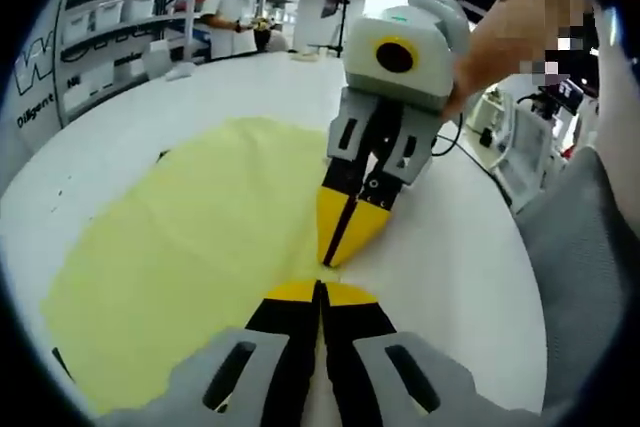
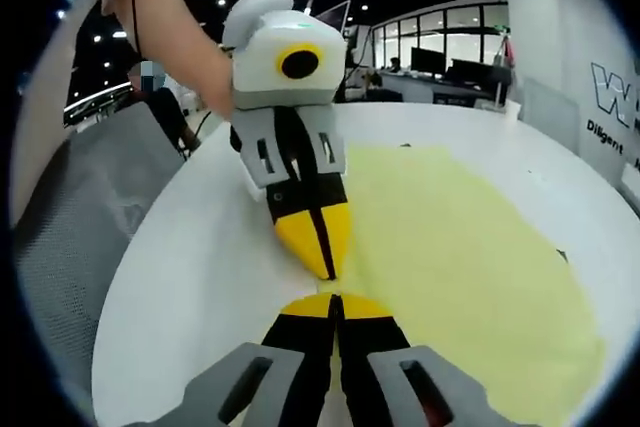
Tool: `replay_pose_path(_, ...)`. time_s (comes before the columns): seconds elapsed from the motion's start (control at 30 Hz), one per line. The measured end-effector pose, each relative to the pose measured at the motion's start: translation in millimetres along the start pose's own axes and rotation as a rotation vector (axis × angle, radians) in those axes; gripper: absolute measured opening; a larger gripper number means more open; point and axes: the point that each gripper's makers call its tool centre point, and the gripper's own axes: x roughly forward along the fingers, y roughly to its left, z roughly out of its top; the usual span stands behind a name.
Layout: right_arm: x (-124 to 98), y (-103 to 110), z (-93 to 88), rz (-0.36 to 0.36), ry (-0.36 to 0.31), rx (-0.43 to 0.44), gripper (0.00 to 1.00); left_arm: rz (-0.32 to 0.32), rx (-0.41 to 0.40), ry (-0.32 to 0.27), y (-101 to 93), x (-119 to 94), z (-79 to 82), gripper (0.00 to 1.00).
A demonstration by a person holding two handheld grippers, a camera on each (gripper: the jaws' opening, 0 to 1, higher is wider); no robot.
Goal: Fold the garment on the visible template until the final outline fits inside the template.
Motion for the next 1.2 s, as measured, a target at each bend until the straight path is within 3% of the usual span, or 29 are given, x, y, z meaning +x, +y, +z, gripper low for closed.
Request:
replay_pose_path(0.47, -38, -7, -27.9, -0.032, 0.027, 0.012, 0.00, 0.020, -0.034, -0.011, 6.8, -20, -14.2, 0.00)
replay_pose_path(1.2, -110, -24, -80.2, -0.150, 0.072, 0.116, 0.00, 0.136, -0.115, 0.007, 33.6, -91, -63.2, 0.01)
